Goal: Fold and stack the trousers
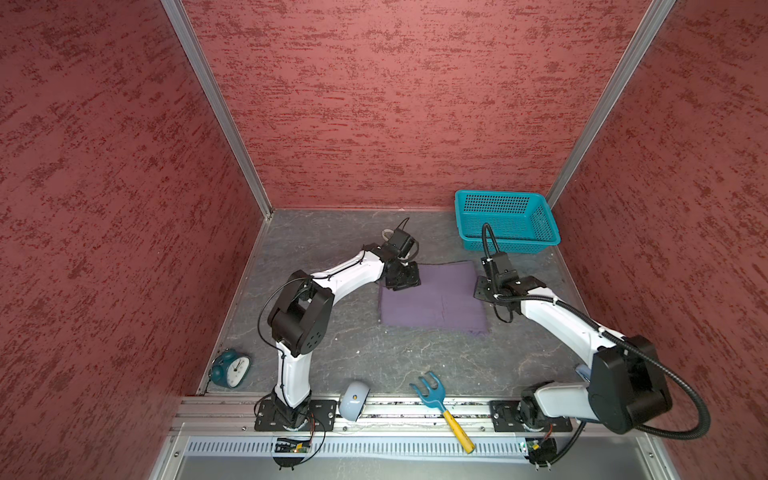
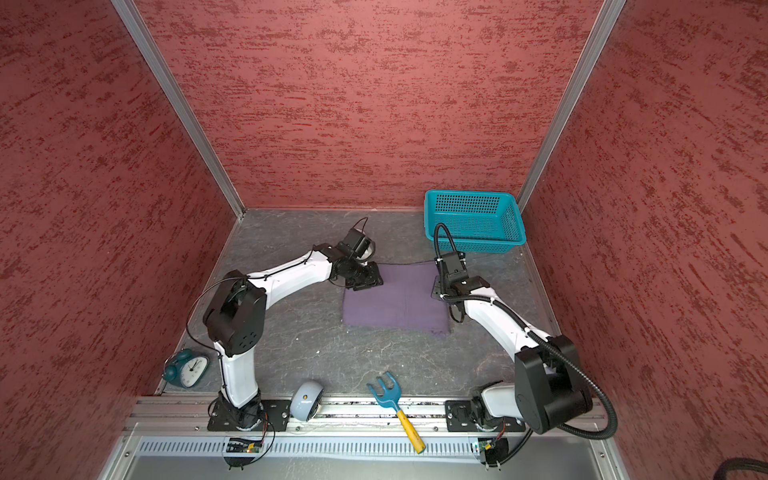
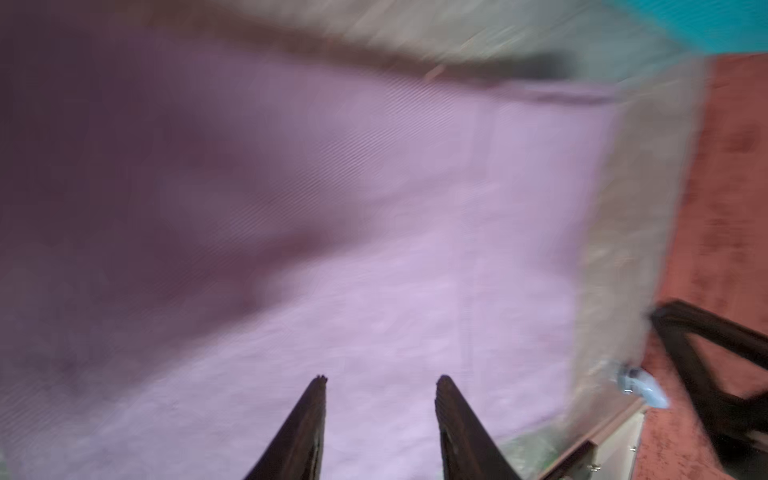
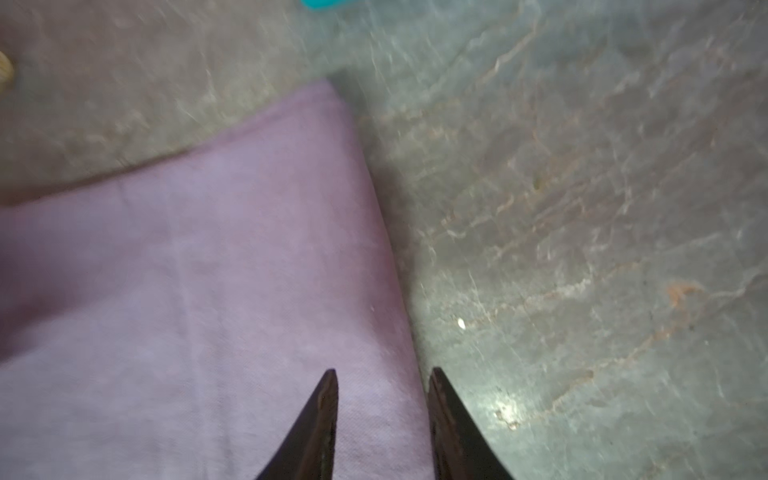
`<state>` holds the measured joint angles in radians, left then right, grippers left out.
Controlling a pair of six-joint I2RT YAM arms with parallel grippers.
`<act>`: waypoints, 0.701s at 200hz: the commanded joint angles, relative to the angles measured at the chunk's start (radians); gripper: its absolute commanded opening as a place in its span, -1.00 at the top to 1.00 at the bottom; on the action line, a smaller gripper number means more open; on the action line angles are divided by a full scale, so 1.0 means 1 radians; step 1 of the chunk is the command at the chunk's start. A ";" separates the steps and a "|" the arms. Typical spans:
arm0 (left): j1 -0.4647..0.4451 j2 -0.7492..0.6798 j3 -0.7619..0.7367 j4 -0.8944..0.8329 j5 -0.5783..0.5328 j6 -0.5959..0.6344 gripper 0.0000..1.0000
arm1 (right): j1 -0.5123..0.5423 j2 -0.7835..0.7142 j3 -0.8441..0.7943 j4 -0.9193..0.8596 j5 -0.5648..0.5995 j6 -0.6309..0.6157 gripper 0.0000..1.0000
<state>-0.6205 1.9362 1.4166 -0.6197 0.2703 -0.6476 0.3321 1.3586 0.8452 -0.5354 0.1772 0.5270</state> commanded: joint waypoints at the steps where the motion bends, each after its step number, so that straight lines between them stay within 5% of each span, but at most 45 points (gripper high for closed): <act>1: 0.045 -0.015 -0.078 0.071 0.041 -0.029 0.13 | 0.002 0.022 -0.040 0.024 -0.064 0.036 0.29; 140: 0.400 -0.295 -0.453 0.082 -0.027 0.031 0.17 | 0.269 0.375 0.069 0.307 -0.251 0.138 0.44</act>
<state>-0.2699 1.6951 0.9939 -0.4839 0.3077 -0.6563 0.5842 1.6886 0.9005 -0.3149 0.0204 0.6216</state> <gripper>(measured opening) 0.415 0.283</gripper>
